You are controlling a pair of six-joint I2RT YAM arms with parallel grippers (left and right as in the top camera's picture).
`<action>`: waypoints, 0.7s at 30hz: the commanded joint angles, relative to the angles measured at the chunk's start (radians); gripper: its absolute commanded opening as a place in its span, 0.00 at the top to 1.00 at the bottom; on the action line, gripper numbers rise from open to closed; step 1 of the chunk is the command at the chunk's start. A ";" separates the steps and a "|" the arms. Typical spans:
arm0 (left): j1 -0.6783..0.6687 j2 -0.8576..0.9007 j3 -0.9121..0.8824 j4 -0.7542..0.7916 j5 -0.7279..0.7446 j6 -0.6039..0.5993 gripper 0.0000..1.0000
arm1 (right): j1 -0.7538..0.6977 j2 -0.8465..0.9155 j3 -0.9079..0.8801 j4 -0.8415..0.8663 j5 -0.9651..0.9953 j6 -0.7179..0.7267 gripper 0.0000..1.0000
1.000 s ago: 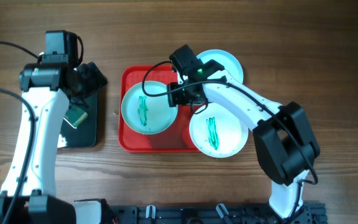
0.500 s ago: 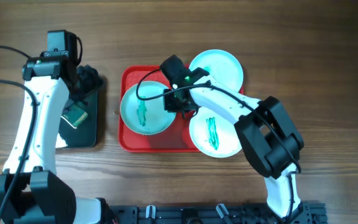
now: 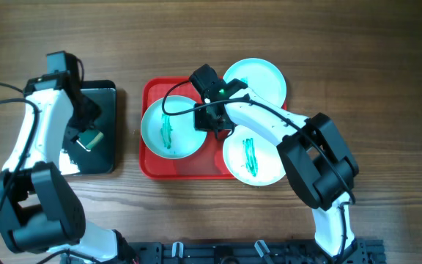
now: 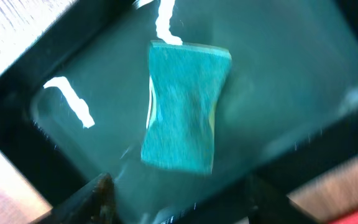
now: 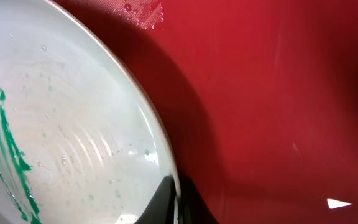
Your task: Clean dirty plates on tray and stack at the side
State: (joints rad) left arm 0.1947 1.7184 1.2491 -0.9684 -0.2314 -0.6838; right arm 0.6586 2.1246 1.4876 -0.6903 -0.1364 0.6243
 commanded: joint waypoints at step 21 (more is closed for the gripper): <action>0.066 0.128 -0.069 0.169 0.069 0.245 0.67 | 0.008 0.034 -0.003 0.006 0.026 0.006 0.96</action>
State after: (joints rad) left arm 0.2565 1.8294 1.2068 -0.8028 -0.1452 -0.4194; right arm 0.6586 2.1246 1.4876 -0.6888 -0.1364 0.6243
